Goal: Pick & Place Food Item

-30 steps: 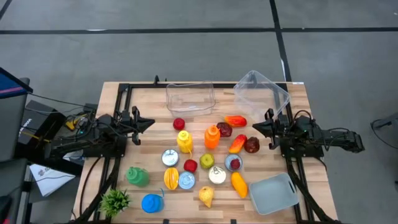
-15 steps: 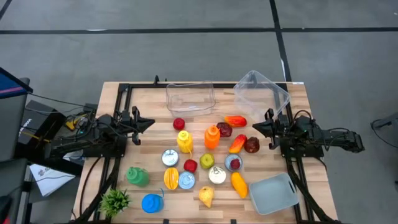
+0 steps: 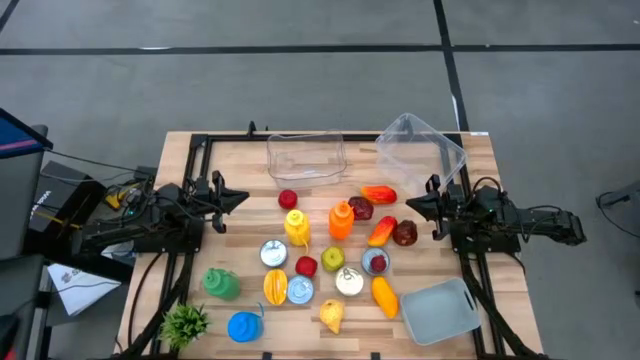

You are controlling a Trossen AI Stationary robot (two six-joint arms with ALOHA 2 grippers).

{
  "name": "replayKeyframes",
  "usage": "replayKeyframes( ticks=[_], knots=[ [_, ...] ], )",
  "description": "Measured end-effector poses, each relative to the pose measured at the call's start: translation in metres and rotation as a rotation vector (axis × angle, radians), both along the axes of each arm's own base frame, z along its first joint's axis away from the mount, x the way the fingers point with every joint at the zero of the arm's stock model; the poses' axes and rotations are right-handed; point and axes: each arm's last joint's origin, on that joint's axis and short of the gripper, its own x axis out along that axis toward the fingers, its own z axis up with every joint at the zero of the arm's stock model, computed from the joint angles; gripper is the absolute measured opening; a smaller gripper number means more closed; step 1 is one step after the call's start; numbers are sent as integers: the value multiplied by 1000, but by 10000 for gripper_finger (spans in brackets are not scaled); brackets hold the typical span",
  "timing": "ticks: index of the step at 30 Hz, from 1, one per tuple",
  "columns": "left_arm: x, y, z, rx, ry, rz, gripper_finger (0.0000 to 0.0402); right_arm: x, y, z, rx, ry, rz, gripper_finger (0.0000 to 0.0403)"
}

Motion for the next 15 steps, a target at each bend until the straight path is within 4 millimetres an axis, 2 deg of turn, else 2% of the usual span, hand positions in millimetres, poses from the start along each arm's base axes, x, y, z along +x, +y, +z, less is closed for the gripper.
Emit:
replayKeyframes(
  ticks=[15],
  knots=[
    [1,0,3,11,-27,-25,7,0,0,1,-1,-11,-1,0]
  ],
)
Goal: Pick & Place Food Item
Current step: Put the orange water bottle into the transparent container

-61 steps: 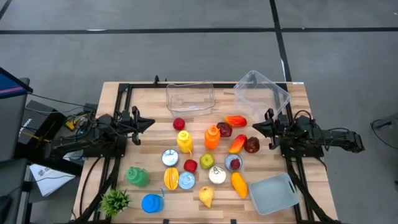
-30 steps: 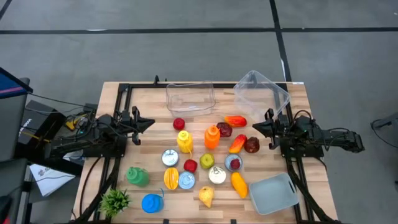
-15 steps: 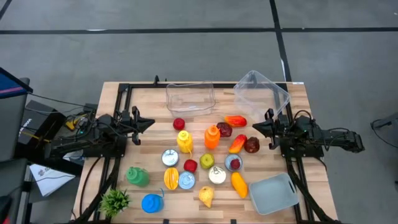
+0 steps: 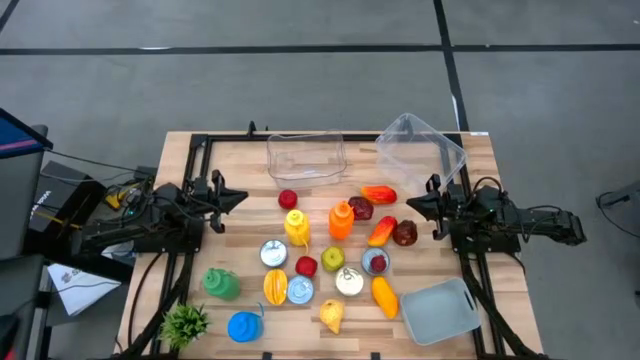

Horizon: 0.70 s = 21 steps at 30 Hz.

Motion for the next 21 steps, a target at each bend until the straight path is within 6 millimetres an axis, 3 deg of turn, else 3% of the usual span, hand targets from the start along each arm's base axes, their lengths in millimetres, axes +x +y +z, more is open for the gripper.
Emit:
replayKeyframes(
  ticks=[12,21],
  knots=[
    [-1,0,3,8,-34,10,7,-2,0,9,38,-51,9,8],
    [-1,0,7,15,-73,23,7,-4,-1,14,-31,-65,-44,121]
  ],
)
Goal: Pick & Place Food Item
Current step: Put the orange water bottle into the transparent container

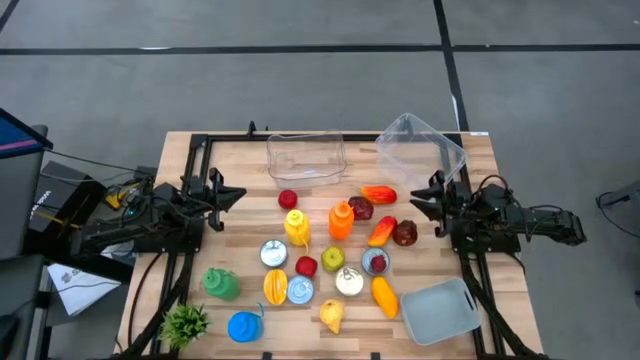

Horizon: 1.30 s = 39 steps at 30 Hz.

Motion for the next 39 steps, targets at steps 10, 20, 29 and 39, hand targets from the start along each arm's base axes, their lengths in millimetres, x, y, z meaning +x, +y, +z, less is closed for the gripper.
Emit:
replayKeyframes(
  ticks=[10,20,29,39],
  knots=[
    [0,0,1,2,-5,0,7,-4,-3,16,-41,-21,-143,233],
    [0,0,0,1,-5,0,7,18,-7,54,-125,215,-208,250],
    [0,0,0,4,-4,0,7,77,-12,65,-192,445,-186,251],
    [0,0,0,14,-1,3,7,136,-13,60,-205,523,-33,328]
  ],
)
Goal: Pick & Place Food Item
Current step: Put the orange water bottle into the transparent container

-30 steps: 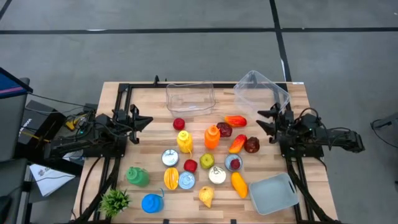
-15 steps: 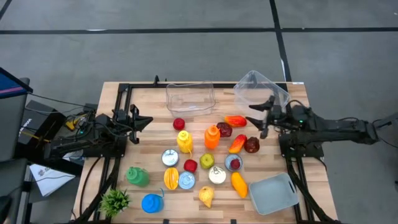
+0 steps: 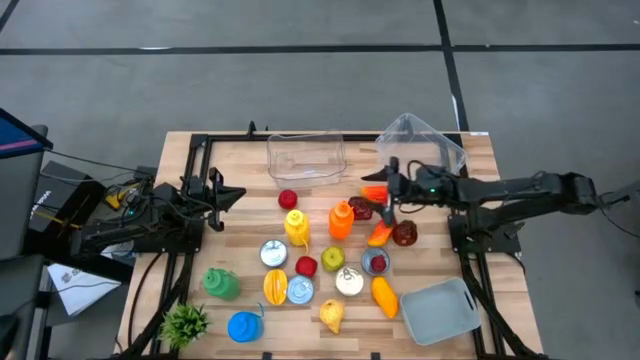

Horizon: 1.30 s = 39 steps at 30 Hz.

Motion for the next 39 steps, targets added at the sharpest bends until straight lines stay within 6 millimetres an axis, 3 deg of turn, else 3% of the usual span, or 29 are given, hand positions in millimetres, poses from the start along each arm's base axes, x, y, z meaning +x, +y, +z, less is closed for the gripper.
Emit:
replayKeyframes(
  ticks=[6,16,29,39],
  knots=[
    [0,0,0,1,0,0,9,25,1,-1,22,-5,92,365],
    [0,0,0,1,0,0,30,54,-9,-19,75,69,111,360],
    [0,0,0,1,0,0,40,56,-17,-20,166,58,174,320],
    [0,0,0,1,0,0,42,55,-15,-23,192,68,190,318]
  ],
)
